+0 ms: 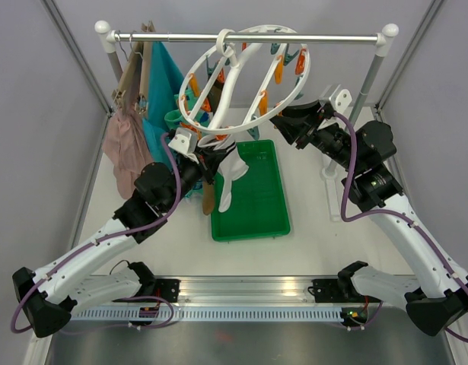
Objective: Clip the socks to the hanger
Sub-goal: Open the clamp at the hanger, then clamp the sock onto the hanger.
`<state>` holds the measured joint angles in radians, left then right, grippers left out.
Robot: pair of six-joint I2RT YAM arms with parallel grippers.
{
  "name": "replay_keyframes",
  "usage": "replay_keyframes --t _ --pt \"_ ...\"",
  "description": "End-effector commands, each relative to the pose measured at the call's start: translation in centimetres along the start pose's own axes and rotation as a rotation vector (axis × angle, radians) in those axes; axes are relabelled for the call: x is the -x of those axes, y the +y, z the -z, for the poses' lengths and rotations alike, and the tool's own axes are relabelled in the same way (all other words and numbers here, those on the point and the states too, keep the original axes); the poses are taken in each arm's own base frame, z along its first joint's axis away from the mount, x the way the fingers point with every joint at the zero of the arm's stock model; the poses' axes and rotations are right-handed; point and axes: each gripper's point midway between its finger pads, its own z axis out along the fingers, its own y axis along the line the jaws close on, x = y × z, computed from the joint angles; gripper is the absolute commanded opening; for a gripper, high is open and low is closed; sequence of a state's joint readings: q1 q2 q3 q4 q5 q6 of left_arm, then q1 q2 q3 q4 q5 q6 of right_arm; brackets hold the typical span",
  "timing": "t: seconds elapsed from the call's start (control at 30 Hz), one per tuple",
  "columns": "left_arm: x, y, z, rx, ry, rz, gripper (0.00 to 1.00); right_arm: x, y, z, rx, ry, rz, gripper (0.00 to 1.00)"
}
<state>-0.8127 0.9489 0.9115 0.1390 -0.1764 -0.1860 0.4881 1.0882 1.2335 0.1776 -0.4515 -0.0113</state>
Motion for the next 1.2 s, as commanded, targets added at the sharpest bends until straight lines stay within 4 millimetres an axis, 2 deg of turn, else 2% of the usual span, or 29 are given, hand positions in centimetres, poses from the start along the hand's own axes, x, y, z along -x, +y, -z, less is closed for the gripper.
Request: replay_keyframes --t 0.0,0.17,0.33,0.47,0.77,0.97,1.17 --pt "3.3 -0.4 0.4 -0.017 -0.075 0.001 0.02 3.0 0.5 -0.1 0.034 -0.072 0.029 0.3" --pt "3.4 -0.5 0.5 -0.026 -0.074 -0.003 0.02 2.9 0.6 -0.2 0.033 -0.063 -0.018 0.13" --pt "3.4 -1.3 0.8 -0.074 -0.069 -0.02 0.02 2.7 0.6 -0.3 0.018 -0.036 -0.108 0.01" --pt "2.9 -2.7 1.5 -0.17 -0.05 -0.046 0.02 1.9 1.3 -0.5 0.001 -0.014 -0.143 0.0" --pt "0.9 -8.5 3.9 -0.543 0.014 -0.105 0.02 0.2 3.4 -1.5 0.003 0.036 -0.204 0.0" --pt "1.3 -8.7 3.3 -0.546 0.002 -0.096 0.02 -0.5 4.6 -1.9 0.03 0.054 -0.218 0.0" --pt "1.2 -8.7 1.5 -0.524 0.02 -0.096 0.02 -1.0 5.3 -2.1 0.056 0.068 -0.223 0.0"
